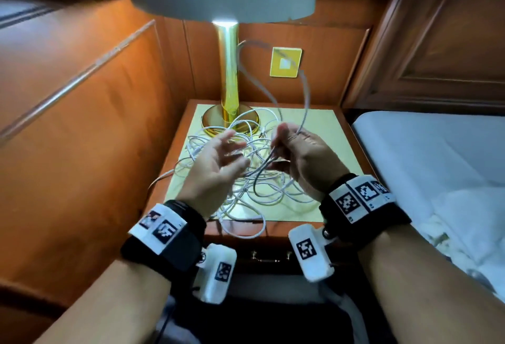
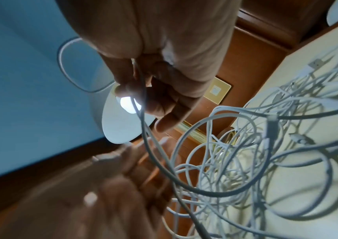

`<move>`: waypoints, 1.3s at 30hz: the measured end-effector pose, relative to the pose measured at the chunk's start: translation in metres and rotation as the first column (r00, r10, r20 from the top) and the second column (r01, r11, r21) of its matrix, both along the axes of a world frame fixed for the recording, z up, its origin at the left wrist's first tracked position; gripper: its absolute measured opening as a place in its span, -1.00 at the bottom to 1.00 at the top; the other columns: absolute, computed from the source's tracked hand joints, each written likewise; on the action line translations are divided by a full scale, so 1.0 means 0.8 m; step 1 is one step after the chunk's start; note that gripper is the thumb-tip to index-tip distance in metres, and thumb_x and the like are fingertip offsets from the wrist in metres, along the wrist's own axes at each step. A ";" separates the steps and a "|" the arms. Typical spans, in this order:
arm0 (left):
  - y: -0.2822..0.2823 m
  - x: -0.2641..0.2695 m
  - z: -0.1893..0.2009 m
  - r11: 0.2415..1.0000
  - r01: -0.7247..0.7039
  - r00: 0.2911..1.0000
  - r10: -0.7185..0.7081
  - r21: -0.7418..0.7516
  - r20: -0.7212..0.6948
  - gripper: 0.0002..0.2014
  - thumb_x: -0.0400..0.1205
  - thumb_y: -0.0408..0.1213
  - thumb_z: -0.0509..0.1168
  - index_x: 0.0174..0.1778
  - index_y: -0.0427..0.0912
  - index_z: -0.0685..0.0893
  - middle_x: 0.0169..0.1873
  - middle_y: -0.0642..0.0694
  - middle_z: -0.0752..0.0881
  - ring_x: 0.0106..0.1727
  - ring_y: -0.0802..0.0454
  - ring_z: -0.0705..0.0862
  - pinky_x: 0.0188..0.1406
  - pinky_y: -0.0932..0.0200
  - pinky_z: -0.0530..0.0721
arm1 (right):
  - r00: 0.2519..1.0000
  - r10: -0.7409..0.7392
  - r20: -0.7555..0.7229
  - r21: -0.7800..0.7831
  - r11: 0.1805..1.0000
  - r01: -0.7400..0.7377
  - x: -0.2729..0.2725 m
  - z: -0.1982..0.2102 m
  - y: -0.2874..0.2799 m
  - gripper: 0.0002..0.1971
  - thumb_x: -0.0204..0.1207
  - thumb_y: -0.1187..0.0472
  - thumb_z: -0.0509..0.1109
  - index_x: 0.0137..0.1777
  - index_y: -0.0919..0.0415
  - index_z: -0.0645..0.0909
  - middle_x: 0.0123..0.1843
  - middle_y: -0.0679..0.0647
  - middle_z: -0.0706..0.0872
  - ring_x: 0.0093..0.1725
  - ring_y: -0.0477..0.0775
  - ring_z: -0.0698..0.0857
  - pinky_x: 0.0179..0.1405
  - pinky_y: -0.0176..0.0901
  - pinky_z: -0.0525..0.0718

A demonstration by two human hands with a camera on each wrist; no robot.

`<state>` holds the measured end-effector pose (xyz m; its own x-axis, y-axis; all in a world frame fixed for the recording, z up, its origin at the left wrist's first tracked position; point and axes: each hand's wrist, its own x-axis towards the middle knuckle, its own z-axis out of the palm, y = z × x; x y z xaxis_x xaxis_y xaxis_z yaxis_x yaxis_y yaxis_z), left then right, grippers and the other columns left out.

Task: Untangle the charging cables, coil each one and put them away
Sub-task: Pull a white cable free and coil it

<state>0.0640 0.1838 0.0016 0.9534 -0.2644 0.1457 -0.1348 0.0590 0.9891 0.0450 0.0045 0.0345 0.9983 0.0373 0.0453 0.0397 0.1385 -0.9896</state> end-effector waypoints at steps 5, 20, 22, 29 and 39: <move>-0.007 -0.001 -0.014 0.848 -0.175 0.912 -0.052 0.500 0.407 -0.83 0.65 -0.32 0.43 0.14 -0.09 0.78 -0.04 0.10 0.73 -0.02 0.19 0.69 0.04 0.34 0.65 | 0.993 -0.093 -0.069 0.316 0.943 0.110 -0.001 0.018 -0.010 -0.62 0.80 0.03 0.06 -0.21 0.14 0.50 -0.44 -0.03 0.50 -0.38 -0.06 0.56 -0.22 -0.08 0.71; 0.062 0.048 -0.005 0.695 -0.670 0.683 0.439 0.261 0.584 -0.74 0.69 -0.34 0.27 0.20 -0.21 0.80 -0.02 -0.10 0.84 -0.16 -0.02 0.85 -0.01 -0.06 0.83 | 0.820 -0.402 -0.408 0.632 0.524 0.571 0.001 0.006 -0.074 -0.55 0.82 0.00 0.03 -0.33 0.11 0.38 -0.53 0.00 0.37 -0.56 -0.05 0.45 -0.39 -0.15 0.76; 0.067 0.052 -0.008 0.698 -0.664 0.717 0.493 0.267 0.493 -0.68 0.70 -0.27 0.28 0.33 -0.23 0.74 0.15 -0.13 0.81 -0.05 -0.03 0.86 0.08 -0.06 0.81 | 0.826 -0.381 -0.416 0.641 0.522 0.563 0.001 0.002 -0.076 -0.53 0.83 0.01 -0.01 -0.34 0.14 0.35 -0.50 0.04 0.36 -0.58 -0.03 0.47 -0.42 -0.15 0.77; 0.028 0.032 -0.005 0.639 -0.598 0.697 0.117 0.483 0.708 -0.52 0.58 -0.19 0.30 0.44 -0.22 0.63 0.26 -0.25 0.70 0.28 -0.24 0.64 0.31 -0.09 0.58 | 0.923 -0.175 -0.342 0.756 0.532 0.381 0.000 0.000 -0.052 -0.56 0.85 0.13 -0.01 -0.31 0.20 0.39 -0.44 0.09 0.40 -0.41 0.01 0.51 -0.38 -0.05 0.81; 0.030 0.046 -0.026 0.568 -0.490 0.854 0.160 0.662 0.495 -0.79 0.57 -0.34 0.47 0.12 -0.13 0.73 0.03 -0.22 0.58 0.05 -0.21 0.63 0.15 0.01 0.56 | 0.957 -0.089 -0.276 0.848 0.446 0.286 -0.006 0.017 -0.056 -0.51 0.84 0.05 -0.01 -0.37 0.19 0.34 -0.39 0.07 0.35 -0.32 -0.04 0.44 -0.45 -0.18 0.77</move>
